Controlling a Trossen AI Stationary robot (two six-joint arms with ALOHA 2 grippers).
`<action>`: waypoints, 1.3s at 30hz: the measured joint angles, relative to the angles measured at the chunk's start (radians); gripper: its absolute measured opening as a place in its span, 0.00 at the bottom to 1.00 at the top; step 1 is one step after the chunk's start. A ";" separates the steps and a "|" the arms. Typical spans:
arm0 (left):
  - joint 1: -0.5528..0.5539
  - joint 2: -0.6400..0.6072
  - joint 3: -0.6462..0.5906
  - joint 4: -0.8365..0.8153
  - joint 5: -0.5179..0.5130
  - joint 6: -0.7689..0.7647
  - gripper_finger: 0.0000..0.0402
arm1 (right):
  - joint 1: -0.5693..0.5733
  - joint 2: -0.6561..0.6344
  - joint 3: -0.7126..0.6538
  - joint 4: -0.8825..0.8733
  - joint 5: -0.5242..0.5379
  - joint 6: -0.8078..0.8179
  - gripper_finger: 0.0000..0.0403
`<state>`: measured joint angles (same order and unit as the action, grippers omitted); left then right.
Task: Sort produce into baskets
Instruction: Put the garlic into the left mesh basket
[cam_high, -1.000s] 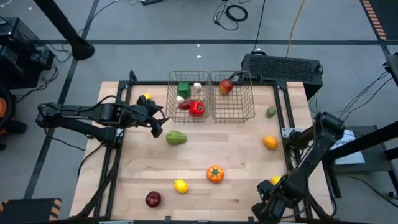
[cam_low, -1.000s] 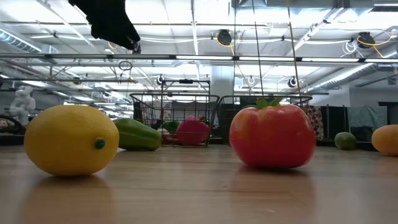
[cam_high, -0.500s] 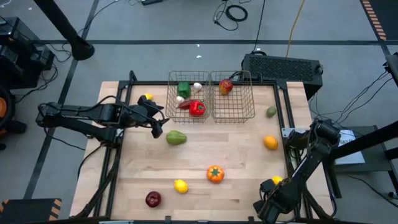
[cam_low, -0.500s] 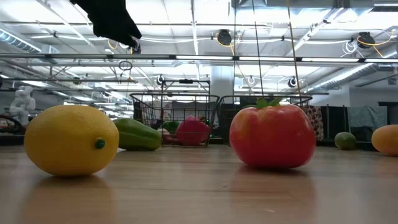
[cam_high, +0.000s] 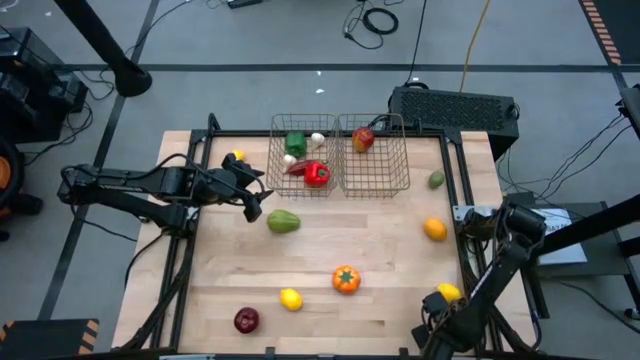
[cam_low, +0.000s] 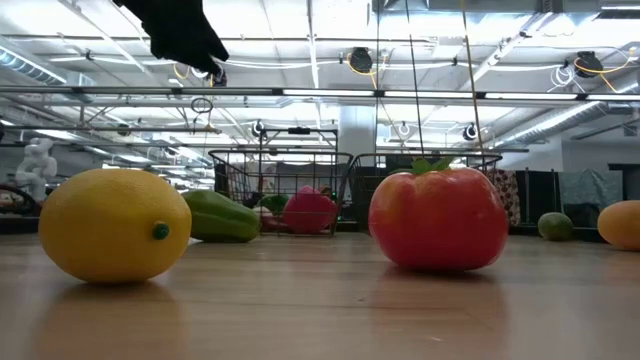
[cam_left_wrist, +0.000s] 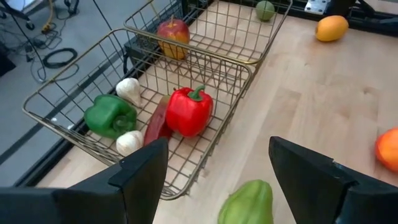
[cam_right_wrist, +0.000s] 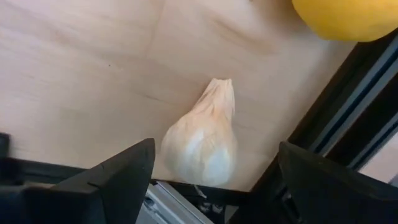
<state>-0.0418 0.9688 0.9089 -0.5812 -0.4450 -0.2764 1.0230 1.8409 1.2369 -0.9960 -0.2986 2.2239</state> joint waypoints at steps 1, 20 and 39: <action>0.000 0.000 0.000 0.000 0.001 -0.004 0.71 | 0.006 0.001 0.000 0.000 0.008 0.010 0.82; 0.000 0.000 0.000 -0.003 0.007 -0.007 0.71 | 0.014 0.079 0.000 0.032 0.011 -0.045 0.67; 0.000 0.000 0.000 -0.003 0.007 -0.025 0.71 | 0.013 0.083 0.000 0.138 0.005 -0.053 0.50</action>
<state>-0.0418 0.9688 0.9089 -0.5838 -0.4377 -0.3016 1.0363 1.9236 1.2366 -0.8578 -0.2935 2.1704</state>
